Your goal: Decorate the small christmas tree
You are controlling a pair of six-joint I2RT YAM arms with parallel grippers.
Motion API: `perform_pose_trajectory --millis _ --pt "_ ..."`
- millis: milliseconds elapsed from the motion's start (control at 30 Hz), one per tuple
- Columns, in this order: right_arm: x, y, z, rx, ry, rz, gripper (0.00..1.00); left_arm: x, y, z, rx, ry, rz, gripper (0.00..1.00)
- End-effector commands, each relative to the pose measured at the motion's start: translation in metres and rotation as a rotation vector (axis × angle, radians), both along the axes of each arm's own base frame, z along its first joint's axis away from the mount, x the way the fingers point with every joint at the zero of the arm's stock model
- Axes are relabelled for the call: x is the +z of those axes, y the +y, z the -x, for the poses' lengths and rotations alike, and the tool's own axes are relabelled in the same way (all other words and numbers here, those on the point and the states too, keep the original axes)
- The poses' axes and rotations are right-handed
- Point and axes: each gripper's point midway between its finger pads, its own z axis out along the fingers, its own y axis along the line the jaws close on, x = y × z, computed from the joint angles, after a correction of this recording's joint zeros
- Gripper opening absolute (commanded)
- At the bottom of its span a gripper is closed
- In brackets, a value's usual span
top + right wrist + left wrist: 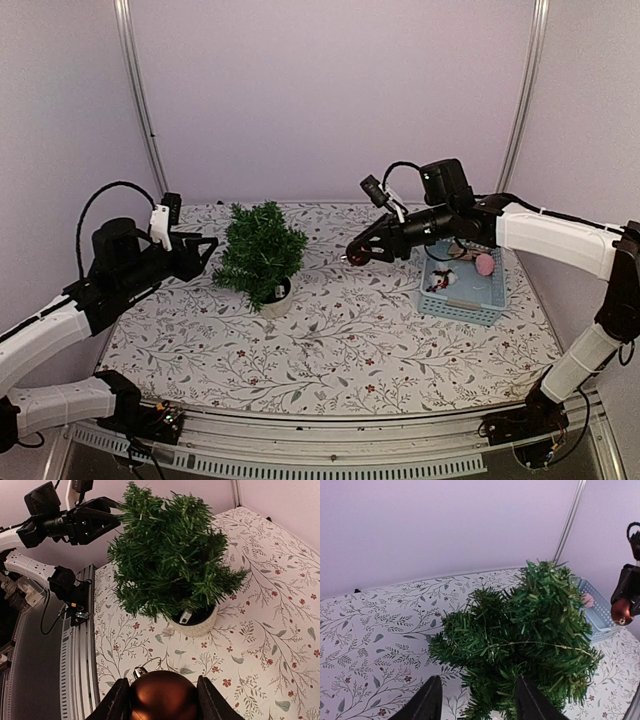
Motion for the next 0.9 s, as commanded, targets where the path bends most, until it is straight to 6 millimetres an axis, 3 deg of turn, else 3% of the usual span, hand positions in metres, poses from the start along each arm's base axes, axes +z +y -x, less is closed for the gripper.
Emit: perform_pose_trajectory --millis 0,200,333,667,867 --pt "0.020 0.038 0.014 0.138 -0.101 -0.023 0.27 0.021 -0.004 0.000 -0.007 -0.063 0.000 0.51" --pt "0.021 0.081 0.033 0.242 -0.134 -0.005 0.25 0.019 -0.005 0.001 -0.010 -0.062 -0.002 0.50" --pt "0.015 0.095 0.029 0.252 -0.138 0.000 0.25 0.017 -0.005 0.001 -0.011 -0.063 -0.002 0.50" --pt "-0.018 0.098 0.001 0.169 -0.131 0.086 0.24 0.016 -0.005 0.001 -0.009 -0.066 -0.001 0.50" --pt "-0.014 0.087 -0.011 0.135 -0.139 0.088 0.24 0.014 -0.004 0.001 -0.004 -0.064 -0.002 0.50"
